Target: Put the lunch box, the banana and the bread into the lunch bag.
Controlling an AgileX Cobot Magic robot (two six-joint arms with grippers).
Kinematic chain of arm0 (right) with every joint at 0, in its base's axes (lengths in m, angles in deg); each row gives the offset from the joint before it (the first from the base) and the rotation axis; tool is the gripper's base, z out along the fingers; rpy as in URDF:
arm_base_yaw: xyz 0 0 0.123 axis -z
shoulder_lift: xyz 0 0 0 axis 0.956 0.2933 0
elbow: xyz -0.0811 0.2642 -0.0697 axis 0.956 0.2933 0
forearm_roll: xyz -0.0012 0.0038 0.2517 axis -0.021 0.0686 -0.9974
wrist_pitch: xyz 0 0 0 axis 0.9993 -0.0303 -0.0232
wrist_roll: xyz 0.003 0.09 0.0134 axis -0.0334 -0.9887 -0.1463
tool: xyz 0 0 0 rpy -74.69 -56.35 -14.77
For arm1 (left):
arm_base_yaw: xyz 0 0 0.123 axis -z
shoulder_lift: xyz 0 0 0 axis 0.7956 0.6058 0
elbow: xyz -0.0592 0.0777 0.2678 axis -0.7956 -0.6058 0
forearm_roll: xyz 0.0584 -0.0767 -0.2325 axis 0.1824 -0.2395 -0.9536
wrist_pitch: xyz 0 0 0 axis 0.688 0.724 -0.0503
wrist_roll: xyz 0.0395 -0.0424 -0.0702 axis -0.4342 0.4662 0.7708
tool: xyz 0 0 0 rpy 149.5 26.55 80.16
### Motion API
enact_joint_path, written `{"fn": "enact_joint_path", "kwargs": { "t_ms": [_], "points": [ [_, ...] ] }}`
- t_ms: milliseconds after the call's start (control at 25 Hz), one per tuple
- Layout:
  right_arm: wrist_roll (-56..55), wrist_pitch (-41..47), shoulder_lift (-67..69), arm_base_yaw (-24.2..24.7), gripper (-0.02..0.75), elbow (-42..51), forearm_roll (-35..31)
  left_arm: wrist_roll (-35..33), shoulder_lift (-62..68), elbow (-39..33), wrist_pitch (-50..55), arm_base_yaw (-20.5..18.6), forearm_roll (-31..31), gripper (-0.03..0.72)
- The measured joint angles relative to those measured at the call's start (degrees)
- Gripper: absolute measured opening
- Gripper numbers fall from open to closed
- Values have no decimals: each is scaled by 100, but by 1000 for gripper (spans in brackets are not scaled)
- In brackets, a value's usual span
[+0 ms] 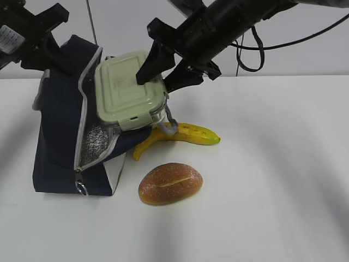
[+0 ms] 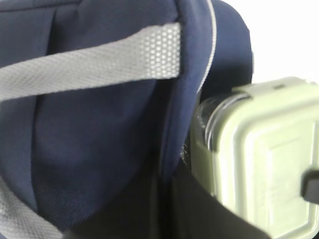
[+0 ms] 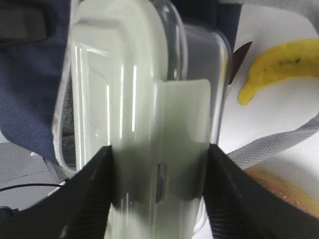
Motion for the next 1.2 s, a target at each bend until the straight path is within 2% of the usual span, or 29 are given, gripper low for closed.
{"fn": "enact_joint_path", "kwargs": {
  "t_ms": [240,680,880,1200],
  "points": [
    [-463,-121,159,-75,381,-473,246,-51,0,0,24,5,0,-3],
    [-1526,32,789,-768,381,-1624,1766,-154,0,0,76,5,-4,-3],
    [-1802,116,1112,-995,381,-2029,1947,-154,0,0,82,5,-4,-3],
    [-2066,49,1488,-1195,381,-2146,2118,-154,0,0,77,5,-13,-3]
  ]
}}
